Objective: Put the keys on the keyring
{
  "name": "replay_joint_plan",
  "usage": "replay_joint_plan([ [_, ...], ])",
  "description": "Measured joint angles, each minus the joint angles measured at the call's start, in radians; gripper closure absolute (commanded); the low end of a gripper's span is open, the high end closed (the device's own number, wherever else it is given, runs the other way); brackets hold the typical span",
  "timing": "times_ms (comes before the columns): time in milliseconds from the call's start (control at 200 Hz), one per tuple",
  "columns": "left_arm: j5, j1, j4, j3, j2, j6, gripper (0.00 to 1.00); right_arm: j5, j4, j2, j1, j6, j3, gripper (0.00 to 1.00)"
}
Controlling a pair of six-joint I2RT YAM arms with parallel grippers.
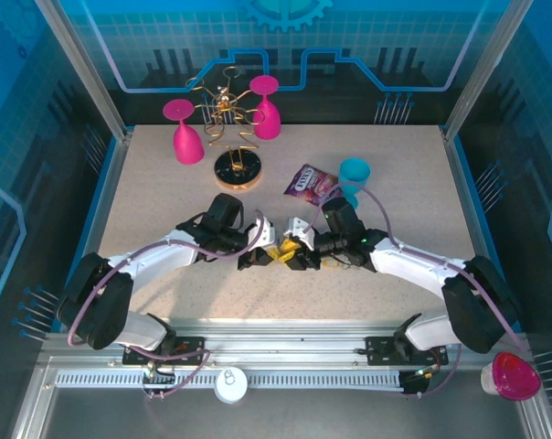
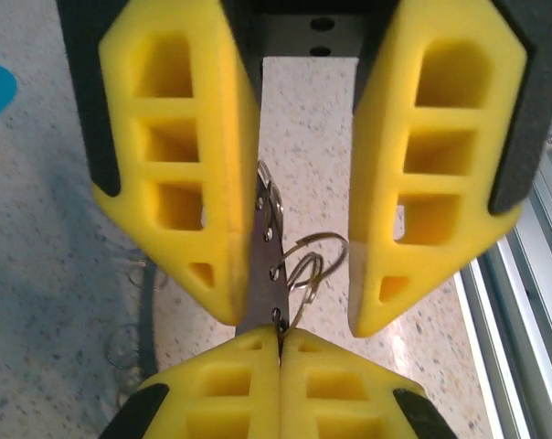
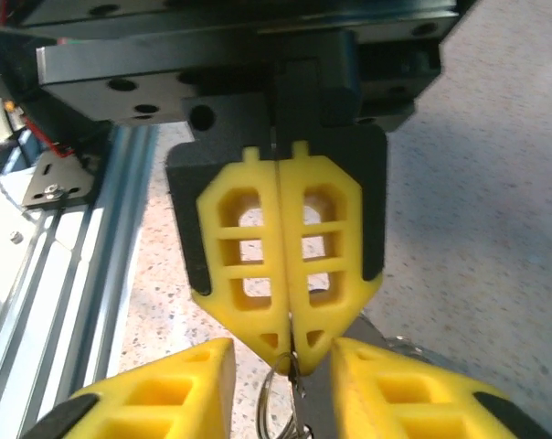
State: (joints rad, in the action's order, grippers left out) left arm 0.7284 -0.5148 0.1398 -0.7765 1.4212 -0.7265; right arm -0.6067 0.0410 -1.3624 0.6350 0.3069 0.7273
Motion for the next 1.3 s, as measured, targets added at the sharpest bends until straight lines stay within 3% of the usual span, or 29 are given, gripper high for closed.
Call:
replay_joint_plan([
  [180,-0.056,-0.056,-0.056,0.017,-0.005,0.074,1.00,0.170,-0.096,0.186,-0.002,-0.035,-0.005,0.55],
  [400,-0.108,-0.095,-0.074,0.033,-0.006,0.113,1.00,0.309,-0.174,0.351,0.014,-0.104,-0.090,0.65],
  [585,-0.134,-0.097,-0.079,0.033,-0.006,0.127,1.00,0.368,-0.202,0.342,0.108,-0.066,-0.138,0.65],
  [836,-0.169,-0.109,-0.083,0.033,-0.006,0.135,1.00,0.491,-0.182,0.278,0.117,-0.082,-0.138,0.62],
  [941,-0.215,-0.110,-0.108,0.033,0.002,0.185,0.77,0.575,-0.168,0.278,0.110,-0.245,-0.138,0.66],
  [1016,-0.259,-0.110,-0.114,0.029,0.009,0.261,0.59,0.616,-0.169,0.278,0.108,-0.381,-0.141,0.65],
  [1051,-0.280,-0.110,-0.113,0.021,0.013,0.311,0.56,0.628,-0.171,0.278,0.108,-0.436,-0.144,0.66],
  [1136,-0.333,-0.110,-0.115,-0.008,0.020,0.457,0.55,0.656,-0.194,0.283,0.111,-0.566,-0.163,0.67],
  [1301,-0.430,-0.111,-0.018,-0.090,0.020,0.885,0.59,0.723,-0.375,0.325,0.113,-0.812,-0.163,0.68],
])
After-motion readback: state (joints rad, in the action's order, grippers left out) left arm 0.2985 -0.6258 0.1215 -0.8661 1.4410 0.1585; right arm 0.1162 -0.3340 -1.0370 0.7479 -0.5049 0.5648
